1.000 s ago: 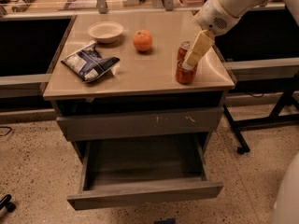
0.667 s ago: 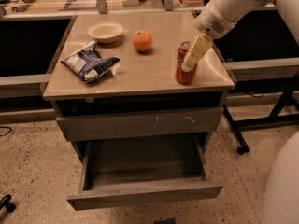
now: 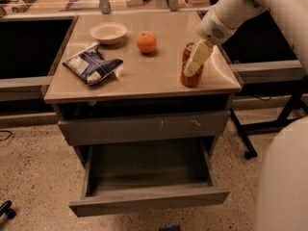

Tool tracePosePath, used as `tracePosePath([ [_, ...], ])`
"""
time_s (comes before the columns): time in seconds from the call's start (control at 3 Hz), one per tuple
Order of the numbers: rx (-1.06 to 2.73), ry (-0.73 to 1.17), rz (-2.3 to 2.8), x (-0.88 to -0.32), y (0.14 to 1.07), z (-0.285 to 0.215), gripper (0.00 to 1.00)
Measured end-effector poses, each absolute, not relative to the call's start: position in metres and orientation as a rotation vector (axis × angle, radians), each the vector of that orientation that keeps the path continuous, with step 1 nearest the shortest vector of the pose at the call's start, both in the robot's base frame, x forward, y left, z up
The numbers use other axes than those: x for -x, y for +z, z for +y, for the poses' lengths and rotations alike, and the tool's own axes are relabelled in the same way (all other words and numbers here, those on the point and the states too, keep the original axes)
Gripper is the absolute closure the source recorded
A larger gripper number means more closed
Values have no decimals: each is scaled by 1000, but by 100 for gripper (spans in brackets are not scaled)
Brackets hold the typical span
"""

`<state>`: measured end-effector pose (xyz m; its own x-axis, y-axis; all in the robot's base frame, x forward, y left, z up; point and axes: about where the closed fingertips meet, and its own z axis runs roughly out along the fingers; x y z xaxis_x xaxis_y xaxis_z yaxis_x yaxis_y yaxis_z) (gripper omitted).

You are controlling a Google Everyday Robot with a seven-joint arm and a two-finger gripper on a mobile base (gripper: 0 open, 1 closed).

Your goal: Place coke can into middle drawer

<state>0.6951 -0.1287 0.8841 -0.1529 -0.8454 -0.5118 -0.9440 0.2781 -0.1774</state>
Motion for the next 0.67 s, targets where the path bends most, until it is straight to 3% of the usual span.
tracePosePath([
  [0.33,1603,250,2035,-695,883,-129,16],
  [0.67,1603,250,2035,-695,883,-129,41],
])
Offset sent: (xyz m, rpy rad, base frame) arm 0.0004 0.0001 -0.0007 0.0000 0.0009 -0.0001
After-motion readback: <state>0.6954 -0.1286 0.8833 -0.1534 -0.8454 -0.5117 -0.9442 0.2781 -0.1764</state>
